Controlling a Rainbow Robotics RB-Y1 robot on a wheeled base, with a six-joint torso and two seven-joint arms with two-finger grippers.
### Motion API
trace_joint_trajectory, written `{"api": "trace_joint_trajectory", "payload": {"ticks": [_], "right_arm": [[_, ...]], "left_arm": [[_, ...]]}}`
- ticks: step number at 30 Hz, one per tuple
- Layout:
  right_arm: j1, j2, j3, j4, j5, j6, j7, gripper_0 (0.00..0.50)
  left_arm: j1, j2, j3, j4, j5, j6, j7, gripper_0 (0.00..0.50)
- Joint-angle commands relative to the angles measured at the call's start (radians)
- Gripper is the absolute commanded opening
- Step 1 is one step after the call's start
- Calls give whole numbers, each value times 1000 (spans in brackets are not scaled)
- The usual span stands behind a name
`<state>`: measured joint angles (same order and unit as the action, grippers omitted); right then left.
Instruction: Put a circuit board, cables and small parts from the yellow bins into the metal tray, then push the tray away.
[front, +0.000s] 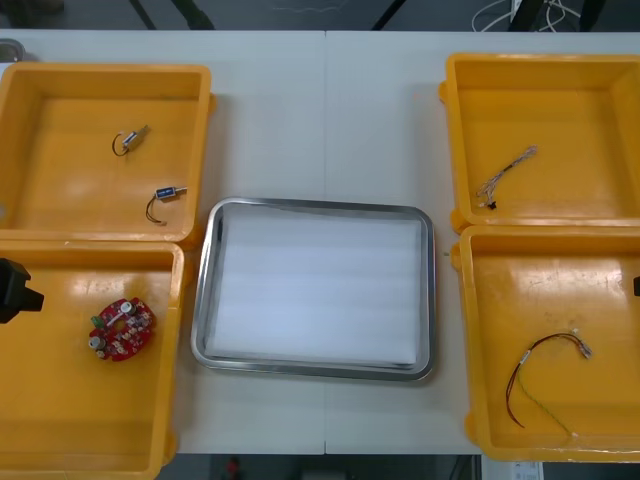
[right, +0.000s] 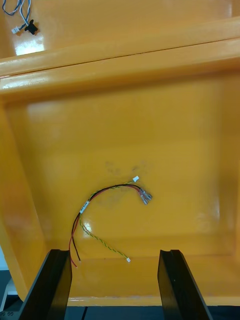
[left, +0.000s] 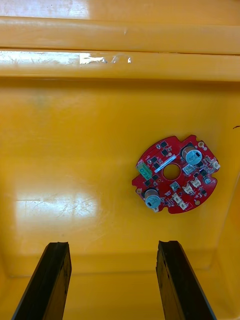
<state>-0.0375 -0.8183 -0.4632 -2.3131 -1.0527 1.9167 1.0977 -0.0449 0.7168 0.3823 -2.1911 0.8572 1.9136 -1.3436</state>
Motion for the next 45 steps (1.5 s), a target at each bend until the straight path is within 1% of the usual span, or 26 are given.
{"api": "trace_joint_trajectory", "payload": {"ticks": [1, 45], "right_arm": [[18, -36, 11, -29, -3, 3, -9, 500], [18, -36, 11, -29, -3, 3, -9, 500]], "left_arm": [[20, 41, -10, -29, -3, -1, 6, 500], [20, 41, -10, -29, -3, -1, 6, 500]]}}
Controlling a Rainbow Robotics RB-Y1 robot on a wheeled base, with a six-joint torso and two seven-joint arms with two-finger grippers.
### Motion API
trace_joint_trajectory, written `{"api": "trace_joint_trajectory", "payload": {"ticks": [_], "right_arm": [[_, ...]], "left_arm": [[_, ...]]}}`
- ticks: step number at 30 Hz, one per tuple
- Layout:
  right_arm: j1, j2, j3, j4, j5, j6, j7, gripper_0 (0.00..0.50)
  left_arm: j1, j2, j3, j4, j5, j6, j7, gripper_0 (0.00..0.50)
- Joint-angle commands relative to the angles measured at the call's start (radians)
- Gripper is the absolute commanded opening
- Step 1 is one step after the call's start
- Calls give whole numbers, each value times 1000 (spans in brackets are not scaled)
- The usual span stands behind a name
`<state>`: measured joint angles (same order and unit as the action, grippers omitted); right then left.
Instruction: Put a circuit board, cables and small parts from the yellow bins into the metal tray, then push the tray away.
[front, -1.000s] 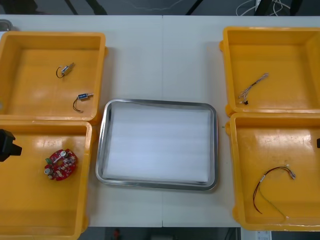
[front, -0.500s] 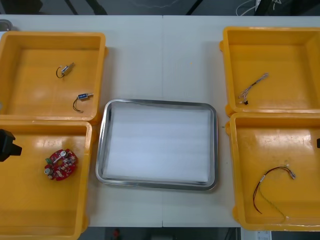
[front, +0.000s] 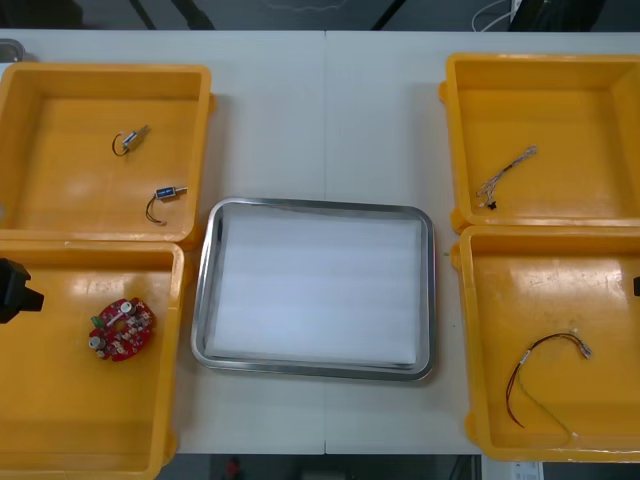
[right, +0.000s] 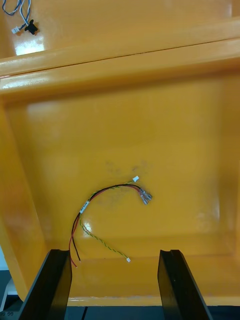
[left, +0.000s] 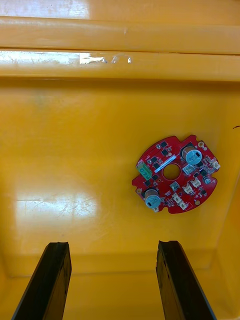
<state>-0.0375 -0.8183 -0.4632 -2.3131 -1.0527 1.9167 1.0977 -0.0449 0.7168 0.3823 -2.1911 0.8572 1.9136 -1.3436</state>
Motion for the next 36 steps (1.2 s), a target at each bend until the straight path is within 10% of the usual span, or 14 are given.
{"api": "trace_joint_trajectory", "payload": {"ticks": [1, 36], "right_arm": [[18, -36, 11, -29, -3, 3, -9, 500], [18, -36, 11, -29, -3, 3, -9, 500]], "left_arm": [[20, 41, -10, -29, -3, -1, 6, 500], [20, 41, -10, -29, -3, -1, 6, 500]]}}
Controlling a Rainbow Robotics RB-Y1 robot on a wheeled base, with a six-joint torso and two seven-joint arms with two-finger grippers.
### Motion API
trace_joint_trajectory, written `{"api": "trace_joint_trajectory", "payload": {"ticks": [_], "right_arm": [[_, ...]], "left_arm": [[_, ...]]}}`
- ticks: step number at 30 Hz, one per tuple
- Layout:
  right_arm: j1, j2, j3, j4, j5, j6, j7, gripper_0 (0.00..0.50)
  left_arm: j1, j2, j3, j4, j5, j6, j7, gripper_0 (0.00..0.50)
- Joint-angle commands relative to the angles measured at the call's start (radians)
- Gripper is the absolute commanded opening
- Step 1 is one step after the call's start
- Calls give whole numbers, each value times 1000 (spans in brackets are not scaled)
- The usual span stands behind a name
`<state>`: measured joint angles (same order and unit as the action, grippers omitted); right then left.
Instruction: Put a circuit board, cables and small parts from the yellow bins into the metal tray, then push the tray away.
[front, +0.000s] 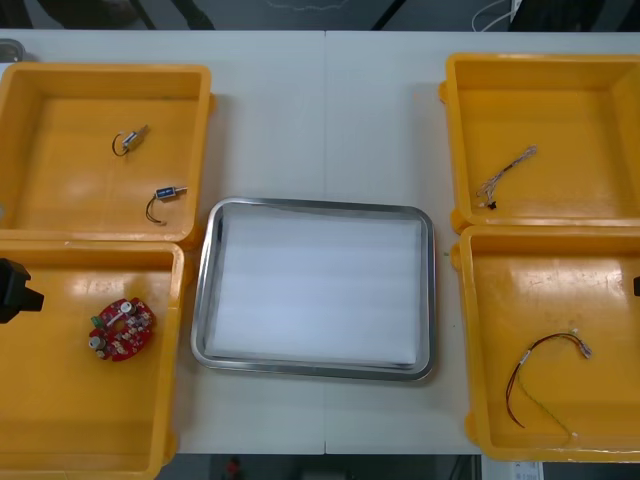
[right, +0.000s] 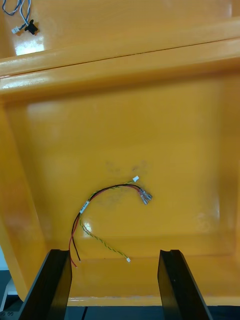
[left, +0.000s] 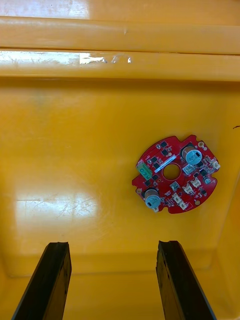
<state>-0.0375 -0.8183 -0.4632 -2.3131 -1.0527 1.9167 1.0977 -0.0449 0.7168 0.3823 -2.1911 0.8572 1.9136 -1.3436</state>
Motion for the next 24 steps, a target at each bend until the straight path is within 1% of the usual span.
{"api": "trace_joint_trajectory", "payload": {"ticks": [1, 23, 24], "right_arm": [[18, -36, 11, -29, -3, 3, -9, 500], [18, -36, 11, -29, -3, 3, -9, 500], [21, -22, 12, -25, 0, 3, -10, 500]], "left_arm": [[20, 41, -10, -29, -3, -1, 6, 500], [20, 41, -10, -29, -3, -1, 6, 500], [20, 41, -10, -29, -3, -1, 6, 500]]}}
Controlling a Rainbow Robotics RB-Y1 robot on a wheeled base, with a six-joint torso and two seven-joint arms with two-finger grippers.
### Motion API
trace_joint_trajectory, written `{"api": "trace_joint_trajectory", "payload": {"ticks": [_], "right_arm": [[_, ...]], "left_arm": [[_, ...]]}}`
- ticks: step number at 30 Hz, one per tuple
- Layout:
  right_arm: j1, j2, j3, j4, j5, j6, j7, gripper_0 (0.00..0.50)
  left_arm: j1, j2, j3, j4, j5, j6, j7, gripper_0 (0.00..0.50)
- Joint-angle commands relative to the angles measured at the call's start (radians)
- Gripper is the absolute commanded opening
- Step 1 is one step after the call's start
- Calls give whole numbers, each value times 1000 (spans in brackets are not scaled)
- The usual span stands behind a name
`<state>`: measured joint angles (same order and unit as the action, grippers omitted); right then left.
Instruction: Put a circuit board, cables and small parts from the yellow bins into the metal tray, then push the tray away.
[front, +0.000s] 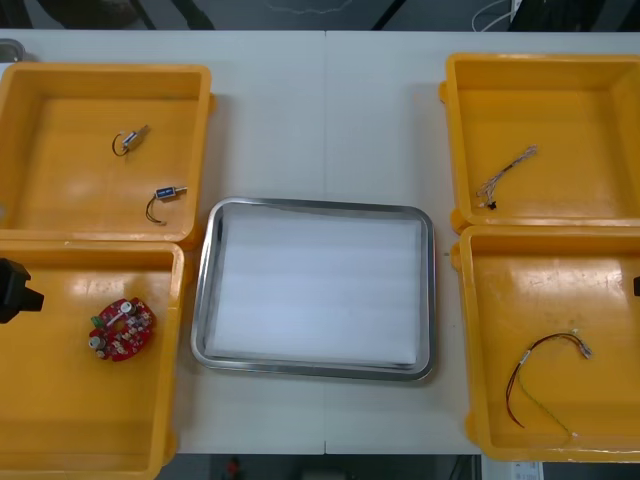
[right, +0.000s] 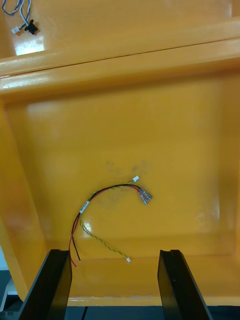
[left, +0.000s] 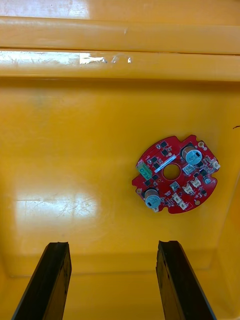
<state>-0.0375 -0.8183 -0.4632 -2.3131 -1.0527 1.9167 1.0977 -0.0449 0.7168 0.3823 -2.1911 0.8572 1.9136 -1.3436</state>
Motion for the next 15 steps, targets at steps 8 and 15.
{"api": "trace_joint_trajectory", "payload": {"ticks": [8, 15], "right_arm": [[50, -10, 26, -52, 36, 3, -32, 500], [67, 33, 81, -107, 140, 3, -127, 500]], "left_arm": [[46, 13, -37, -6, -4, 1, 9, 500], [37, 13, -49, 2, -12, -2, 37, 500]]}}
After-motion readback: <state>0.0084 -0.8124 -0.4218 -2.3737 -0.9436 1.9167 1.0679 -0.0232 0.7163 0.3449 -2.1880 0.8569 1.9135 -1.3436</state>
